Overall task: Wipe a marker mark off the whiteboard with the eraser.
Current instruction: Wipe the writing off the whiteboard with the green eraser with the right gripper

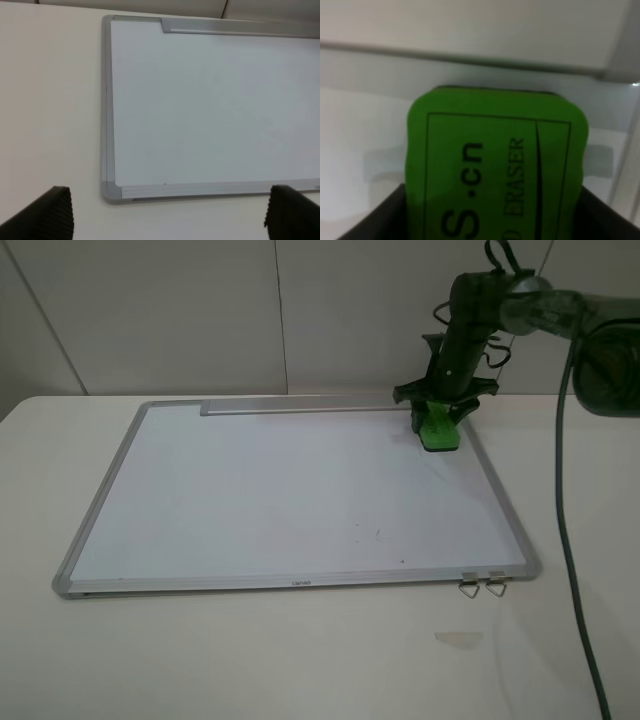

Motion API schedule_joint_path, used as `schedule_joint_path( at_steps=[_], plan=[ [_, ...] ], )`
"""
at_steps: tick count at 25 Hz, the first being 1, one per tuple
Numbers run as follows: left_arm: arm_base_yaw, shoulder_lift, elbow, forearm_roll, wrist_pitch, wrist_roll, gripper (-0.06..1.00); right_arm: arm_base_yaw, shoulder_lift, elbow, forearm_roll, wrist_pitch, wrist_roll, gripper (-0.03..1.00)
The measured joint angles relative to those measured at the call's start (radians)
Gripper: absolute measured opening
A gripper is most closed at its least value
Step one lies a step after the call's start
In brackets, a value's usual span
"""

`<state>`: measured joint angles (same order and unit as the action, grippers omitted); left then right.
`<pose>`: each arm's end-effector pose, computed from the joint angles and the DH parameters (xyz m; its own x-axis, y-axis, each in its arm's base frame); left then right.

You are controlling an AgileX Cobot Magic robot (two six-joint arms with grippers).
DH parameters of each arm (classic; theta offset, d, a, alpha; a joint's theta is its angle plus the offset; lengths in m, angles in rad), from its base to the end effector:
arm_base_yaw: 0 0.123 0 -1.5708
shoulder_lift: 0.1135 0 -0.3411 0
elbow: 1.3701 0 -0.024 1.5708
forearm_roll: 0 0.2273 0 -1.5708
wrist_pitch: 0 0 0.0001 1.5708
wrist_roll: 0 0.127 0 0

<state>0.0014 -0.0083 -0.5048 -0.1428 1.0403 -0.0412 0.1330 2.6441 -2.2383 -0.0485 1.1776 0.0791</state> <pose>-0.0510 -0.0157 0.2538 -0.4316 -0.1133 -0.8949 0.0613 0.9861 -0.1544 0.5450 0.0672 0.0759 -0.9944 -0.0721 -0.0775 -0.0691 0.9968 -0.0400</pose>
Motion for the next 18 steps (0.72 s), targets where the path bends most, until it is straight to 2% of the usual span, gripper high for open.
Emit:
schedule_joint_path(
  at_steps=[3, 10, 12, 18],
  plan=[
    [0.000, 0.000, 0.000, 0.000, 0.000, 0.000, 0.78, -0.030, 0.000, 0.000, 0.032, 0.000, 0.002, 0.59],
    [0.000, 0.000, 0.000, 0.000, 0.000, 0.000, 0.78, -0.001, 0.001, 0.000, 0.003, 0.000, 0.007, 0.60],
    [0.000, 0.000, 0.000, 0.000, 0.000, 0.000, 0.78, 0.025, 0.001, 0.000, -0.003, -0.001, 0.020, 0.60],
    [0.000, 0.000, 0.000, 0.000, 0.000, 0.000, 0.78, 0.181, 0.001, 0.000, -0.001, -0.003, 0.028, 0.60]
  ],
)
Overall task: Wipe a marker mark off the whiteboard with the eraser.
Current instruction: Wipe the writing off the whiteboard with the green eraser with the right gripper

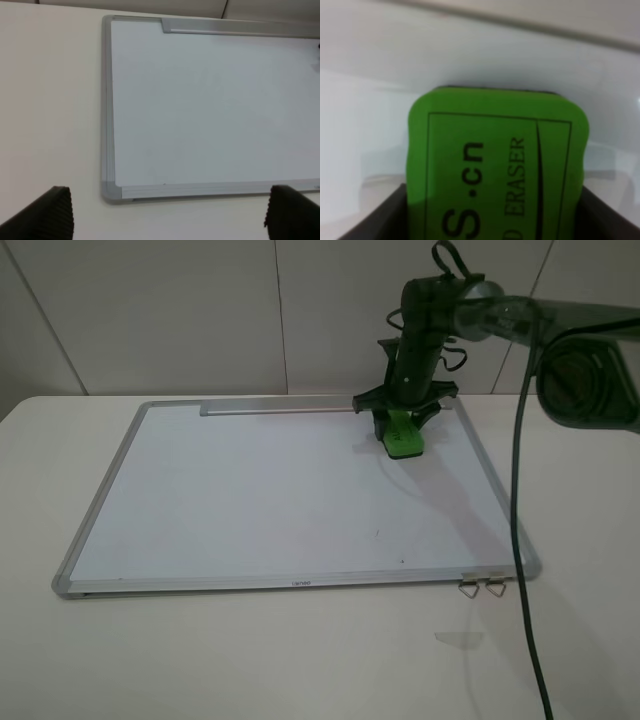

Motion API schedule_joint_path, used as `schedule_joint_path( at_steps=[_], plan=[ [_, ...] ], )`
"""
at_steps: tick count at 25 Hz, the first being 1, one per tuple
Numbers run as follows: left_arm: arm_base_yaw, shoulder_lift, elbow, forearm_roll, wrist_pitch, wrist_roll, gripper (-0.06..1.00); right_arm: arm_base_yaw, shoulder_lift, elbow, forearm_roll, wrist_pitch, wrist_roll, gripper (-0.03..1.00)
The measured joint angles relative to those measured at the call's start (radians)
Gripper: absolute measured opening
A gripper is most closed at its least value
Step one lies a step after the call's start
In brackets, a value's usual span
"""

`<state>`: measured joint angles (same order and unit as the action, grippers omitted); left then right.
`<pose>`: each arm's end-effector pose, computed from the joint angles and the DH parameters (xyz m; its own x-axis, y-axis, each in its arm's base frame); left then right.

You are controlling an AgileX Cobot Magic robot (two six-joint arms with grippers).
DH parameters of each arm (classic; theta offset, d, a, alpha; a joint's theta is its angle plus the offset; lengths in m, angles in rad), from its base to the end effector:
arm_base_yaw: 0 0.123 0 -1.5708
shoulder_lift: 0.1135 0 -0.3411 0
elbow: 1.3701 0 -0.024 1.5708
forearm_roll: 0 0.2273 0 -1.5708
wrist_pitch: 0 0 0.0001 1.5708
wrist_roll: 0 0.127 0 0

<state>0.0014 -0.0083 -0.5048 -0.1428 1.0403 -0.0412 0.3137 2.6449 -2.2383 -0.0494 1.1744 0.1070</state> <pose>-0.0510 -0.0157 0.2538 -0.4316 -0.1133 -0.8949 0.0613 0.9861 -0.1544 0.5244 0.1640 0.0754 -0.9715 -0.2229 -0.0810 -0.2205 0.9746 -0.0385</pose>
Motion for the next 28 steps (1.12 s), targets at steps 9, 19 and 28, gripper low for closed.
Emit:
schedule_joint_path(
  at_steps=[9, 19, 28],
  plan=[
    [0.000, 0.000, 0.000, 0.000, 0.000, 0.000, 0.78, 0.060, -0.019, 0.074, -0.001, -0.060, 0.003, 0.60],
    [0.000, 0.000, 0.000, 0.000, 0.000, 0.000, 0.78, -0.022, -0.089, 0.229, -0.007, -0.095, -0.005, 0.60],
    [0.000, 0.000, 0.000, 0.000, 0.000, 0.000, 0.78, -0.044, -0.157, 0.293, -0.010, -0.001, -0.009, 0.59]
  ],
)
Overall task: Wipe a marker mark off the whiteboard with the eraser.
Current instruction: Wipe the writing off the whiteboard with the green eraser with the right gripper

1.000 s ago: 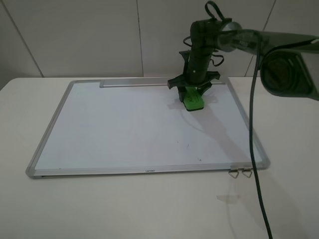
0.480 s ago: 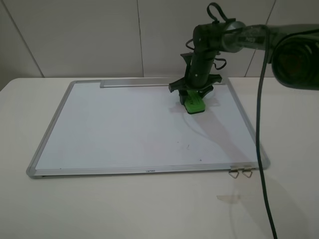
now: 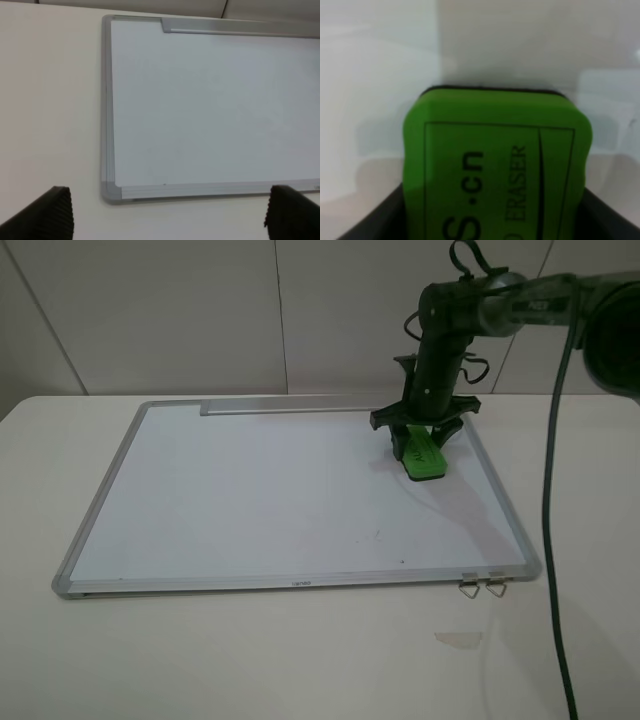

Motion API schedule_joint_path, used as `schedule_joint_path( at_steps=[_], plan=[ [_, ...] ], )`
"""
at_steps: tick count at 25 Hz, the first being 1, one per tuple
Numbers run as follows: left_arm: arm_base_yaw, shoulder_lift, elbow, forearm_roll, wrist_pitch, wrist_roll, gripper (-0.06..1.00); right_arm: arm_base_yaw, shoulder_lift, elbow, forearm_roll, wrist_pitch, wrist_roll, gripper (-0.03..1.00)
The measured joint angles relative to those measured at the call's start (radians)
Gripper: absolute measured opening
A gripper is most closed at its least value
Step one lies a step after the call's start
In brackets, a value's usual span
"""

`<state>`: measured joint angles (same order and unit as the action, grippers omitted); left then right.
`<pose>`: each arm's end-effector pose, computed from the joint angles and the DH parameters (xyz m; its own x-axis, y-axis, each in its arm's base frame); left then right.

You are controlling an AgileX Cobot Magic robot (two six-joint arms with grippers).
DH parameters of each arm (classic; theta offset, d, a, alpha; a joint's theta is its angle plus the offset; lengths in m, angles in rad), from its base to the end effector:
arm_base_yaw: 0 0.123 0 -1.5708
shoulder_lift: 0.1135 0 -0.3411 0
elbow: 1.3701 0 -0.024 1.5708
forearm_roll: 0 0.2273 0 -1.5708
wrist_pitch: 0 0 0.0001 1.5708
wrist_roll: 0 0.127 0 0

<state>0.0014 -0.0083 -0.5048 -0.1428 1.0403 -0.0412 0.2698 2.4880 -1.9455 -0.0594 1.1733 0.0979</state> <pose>-0.0510 -0.0157 0.2538 -0.4316 -0.1133 -0.8949 0.0613 0.9861 -0.1544 0.4837 0.1265 0.0934 -0.9797 -0.1934 0.0529 -0.1964 0.9788 -0.0588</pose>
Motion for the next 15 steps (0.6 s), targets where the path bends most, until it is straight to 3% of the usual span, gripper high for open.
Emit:
schedule_joint_path(
  at_steps=[9, 15],
  plan=[
    [0.000, 0.000, 0.000, 0.000, 0.000, 0.000, 0.78, -0.025, -0.032, 0.081, -0.001, 0.000, -0.004, 0.59],
    [0.000, 0.000, 0.000, 0.000, 0.000, 0.000, 0.78, -0.114, -0.038, 0.090, -0.001, 0.042, -0.008, 0.59]
  ],
)
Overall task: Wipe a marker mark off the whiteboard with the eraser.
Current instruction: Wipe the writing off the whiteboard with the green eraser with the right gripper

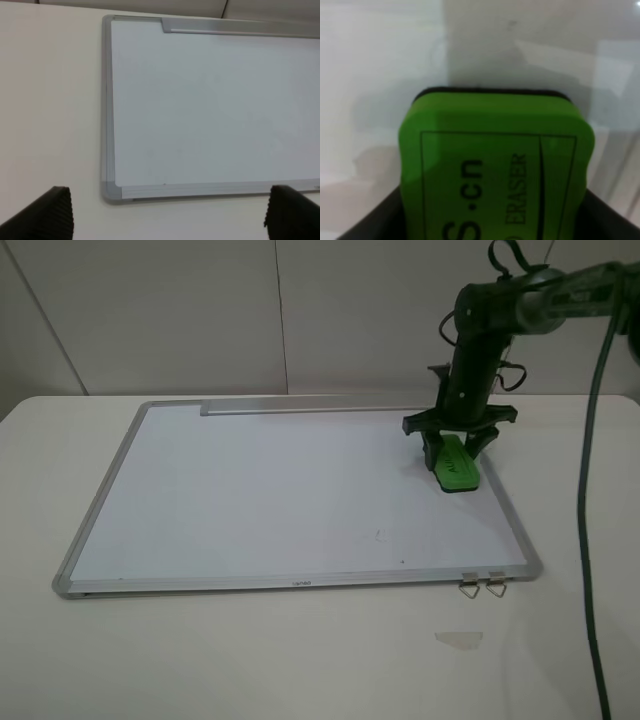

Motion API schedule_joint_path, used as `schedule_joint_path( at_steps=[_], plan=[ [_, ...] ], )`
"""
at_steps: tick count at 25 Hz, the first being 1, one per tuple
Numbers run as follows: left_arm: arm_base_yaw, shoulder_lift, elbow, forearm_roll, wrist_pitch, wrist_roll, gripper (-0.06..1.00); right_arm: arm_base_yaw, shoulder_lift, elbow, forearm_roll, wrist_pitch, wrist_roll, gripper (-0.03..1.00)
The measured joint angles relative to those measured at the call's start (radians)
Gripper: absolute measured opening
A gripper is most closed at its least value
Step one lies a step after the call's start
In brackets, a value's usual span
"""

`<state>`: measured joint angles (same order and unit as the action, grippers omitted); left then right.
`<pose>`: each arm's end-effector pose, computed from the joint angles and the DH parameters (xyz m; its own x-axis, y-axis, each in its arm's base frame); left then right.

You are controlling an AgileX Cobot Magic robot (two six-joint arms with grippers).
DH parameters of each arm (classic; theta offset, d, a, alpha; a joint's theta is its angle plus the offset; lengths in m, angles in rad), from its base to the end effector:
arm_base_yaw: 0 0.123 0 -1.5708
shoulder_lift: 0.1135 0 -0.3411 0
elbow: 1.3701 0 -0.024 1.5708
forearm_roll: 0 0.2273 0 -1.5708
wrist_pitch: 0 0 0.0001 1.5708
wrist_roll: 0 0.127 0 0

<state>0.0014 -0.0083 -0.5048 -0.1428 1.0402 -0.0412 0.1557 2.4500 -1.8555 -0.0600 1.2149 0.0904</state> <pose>-0.0510 -0.0157 0.2538 -0.4316 -0.1133 -0.8949 0.0613 0.9861 -0.1544 0.4722 0.0669 0.0946 -0.9857 -0.0846 0.1460 -0.0950 0.9933 -0.0659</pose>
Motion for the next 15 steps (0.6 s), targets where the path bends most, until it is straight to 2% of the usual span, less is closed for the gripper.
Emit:
schedule_joint_path(
  at_steps=[3, 9, 15],
  plan=[
    [0.002, 0.000, 0.000, 0.000, 0.000, 0.000, 0.78, -0.029, -0.001, 0.001, 0.018, 0.006, -0.003, 0.59],
    [0.002, 0.000, 0.000, 0.000, 0.000, 0.000, 0.78, 0.001, -0.001, 0.002, 0.007, 0.008, -0.003, 0.59],
    [0.002, 0.000, 0.000, 0.000, 0.000, 0.000, 0.78, 0.161, -0.001, 0.002, 0.004, 0.021, -0.004, 0.59]
  ],
)
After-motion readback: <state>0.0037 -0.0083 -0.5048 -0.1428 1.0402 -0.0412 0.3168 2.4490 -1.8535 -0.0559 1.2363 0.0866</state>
